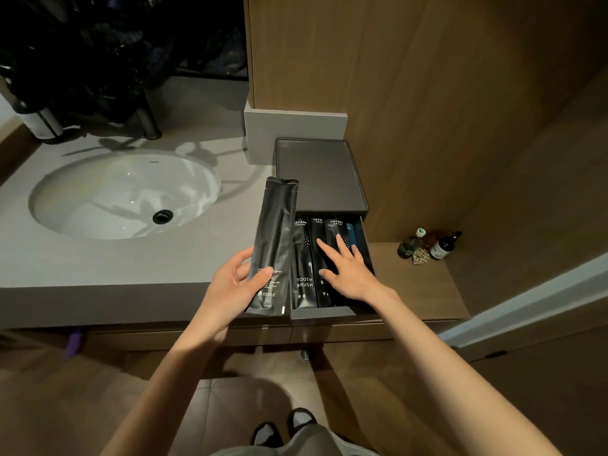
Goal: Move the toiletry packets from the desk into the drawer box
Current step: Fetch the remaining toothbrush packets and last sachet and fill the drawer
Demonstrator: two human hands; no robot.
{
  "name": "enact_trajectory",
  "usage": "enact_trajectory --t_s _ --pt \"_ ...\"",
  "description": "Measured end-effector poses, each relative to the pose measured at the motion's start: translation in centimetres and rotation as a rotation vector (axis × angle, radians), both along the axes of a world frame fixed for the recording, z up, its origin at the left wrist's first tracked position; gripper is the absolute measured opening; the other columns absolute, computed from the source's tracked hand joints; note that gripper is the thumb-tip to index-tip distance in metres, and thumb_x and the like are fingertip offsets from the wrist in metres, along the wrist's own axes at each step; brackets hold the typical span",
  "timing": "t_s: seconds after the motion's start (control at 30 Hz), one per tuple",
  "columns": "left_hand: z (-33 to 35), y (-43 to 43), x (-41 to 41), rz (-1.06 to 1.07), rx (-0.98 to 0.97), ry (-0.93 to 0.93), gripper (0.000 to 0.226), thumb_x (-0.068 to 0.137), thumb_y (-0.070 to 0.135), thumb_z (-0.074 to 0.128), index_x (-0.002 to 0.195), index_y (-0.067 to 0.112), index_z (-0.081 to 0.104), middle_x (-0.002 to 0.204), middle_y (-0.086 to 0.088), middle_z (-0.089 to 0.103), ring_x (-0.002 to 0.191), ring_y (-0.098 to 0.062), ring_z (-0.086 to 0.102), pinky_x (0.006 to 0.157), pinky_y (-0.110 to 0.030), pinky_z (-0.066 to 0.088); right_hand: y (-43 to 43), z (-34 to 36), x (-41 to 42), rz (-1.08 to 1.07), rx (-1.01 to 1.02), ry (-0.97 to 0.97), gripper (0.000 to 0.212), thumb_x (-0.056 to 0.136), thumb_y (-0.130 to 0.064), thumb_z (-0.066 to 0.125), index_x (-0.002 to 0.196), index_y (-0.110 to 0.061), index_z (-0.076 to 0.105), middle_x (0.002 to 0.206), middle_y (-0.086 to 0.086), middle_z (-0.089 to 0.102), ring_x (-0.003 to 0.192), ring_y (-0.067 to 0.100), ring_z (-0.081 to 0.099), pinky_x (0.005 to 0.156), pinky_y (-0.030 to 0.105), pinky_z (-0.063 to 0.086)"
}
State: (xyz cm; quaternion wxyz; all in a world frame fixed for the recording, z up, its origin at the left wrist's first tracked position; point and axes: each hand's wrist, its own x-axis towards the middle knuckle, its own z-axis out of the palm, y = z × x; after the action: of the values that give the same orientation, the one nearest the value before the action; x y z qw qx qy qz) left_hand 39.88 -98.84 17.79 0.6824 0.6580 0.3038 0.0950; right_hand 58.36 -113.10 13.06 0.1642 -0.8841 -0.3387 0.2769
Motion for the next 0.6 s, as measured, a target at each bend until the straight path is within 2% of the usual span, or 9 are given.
enact_trajectory --t_s 0.13,0.23,0.47,0.53,0.6 --pt "0.3 0.0 0.1 0.025 0.011 -0.004 0.044 0.090 0.009 0.060 0.132 0.019 0.050 0.106 0.006 0.071 0.091 0.005 0.068 0.068 -0.003 0.048 0.0 -0.6 0.5 0.044 0.030 0.045 0.065 0.098 -0.042 0.046 0.148 -0.049 0.006 0.159 -0.009 -0.018 0.143 0.041 -0.019 0.118 0.057 0.005" --pt "0.4 0.0 0.3 0.042 0.027 -0.001 0.044 0.090 0.009 0.060 0.131 0.018 0.049 0.103 0.007 0.070 0.086 0.008 0.067 0.068 -0.003 0.048 0.5 -1.1 0.3 0.039 0.059 0.059 0.065 0.097 -0.042 0.048 0.149 -0.049 0.008 0.159 -0.012 -0.020 0.141 0.042 -0.024 0.115 0.058 0.009" --pt "0.6 -0.7 1.2 0.073 0.038 0.017 0.040 0.091 0.012 0.059 0.128 0.024 0.049 0.105 0.007 0.070 0.088 0.006 0.067 0.068 -0.002 0.047 1.9 -1.6 -0.3 0.062 0.032 -0.004 0.066 0.099 -0.040 0.045 0.151 -0.041 0.005 0.158 -0.006 -0.025 0.140 0.044 -0.026 0.116 0.053 0.010" --pt "0.6 -0.8 1.5 0.080 0.033 0.023 0.040 0.091 0.013 0.060 0.128 0.025 0.050 0.106 0.007 0.071 0.092 0.004 0.068 0.073 -0.006 0.050 1.9 -1.4 0.0 0.087 0.003 0.016 0.067 0.099 -0.043 0.043 0.151 -0.041 0.002 0.158 -0.007 -0.025 0.140 0.043 -0.027 0.116 0.054 0.012" --pt "0.6 -1.0 1.8 0.087 0.027 0.029 0.041 0.091 0.014 0.060 0.129 0.023 0.050 0.108 0.005 0.072 0.097 -0.002 0.068 0.087 -0.017 0.051 1.6 -0.9 0.6 0.114 -0.003 0.049 0.067 0.098 -0.047 0.041 0.151 -0.042 0.000 0.158 -0.009 -0.024 0.141 0.041 -0.026 0.115 0.057 0.010"
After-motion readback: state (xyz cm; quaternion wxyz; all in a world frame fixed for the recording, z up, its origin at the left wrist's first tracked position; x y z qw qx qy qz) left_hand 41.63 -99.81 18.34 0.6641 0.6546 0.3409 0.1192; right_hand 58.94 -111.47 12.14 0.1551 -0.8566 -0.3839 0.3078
